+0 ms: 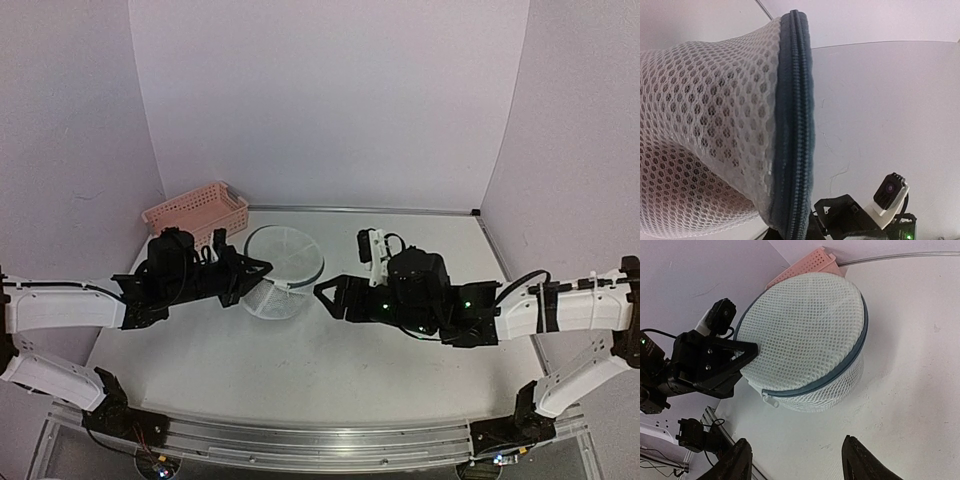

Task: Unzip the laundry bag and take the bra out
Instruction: Pick up the zipper from the laundry bag.

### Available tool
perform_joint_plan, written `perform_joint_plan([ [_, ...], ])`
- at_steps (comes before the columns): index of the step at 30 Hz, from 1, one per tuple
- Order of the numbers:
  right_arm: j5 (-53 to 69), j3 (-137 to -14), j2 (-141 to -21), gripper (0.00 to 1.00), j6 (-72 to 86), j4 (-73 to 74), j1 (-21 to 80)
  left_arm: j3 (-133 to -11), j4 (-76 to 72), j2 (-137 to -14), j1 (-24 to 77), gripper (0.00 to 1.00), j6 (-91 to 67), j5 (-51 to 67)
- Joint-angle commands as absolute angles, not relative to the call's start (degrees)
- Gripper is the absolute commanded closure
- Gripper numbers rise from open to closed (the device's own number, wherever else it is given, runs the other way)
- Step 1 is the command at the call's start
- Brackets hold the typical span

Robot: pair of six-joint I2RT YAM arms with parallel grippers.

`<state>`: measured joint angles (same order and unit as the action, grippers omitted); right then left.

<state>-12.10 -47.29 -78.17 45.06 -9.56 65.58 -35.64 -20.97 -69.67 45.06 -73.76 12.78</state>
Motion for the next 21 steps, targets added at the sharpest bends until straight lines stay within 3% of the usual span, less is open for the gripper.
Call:
perform_joint_plan([
  [1, -13.9, -53.0, -82.5, 0.38, 45.8, -10.0, 67.9, -35.3, -25.1, -68.5, 45.1, 1.0, -77.2, 9.5],
  [21, -16.5, -67.0, -98.2, 0.5, 51.4, -5.6, 69.8, -33.6, -23.7, -69.7, 45.2, 1.0, -86.2, 7.6],
])
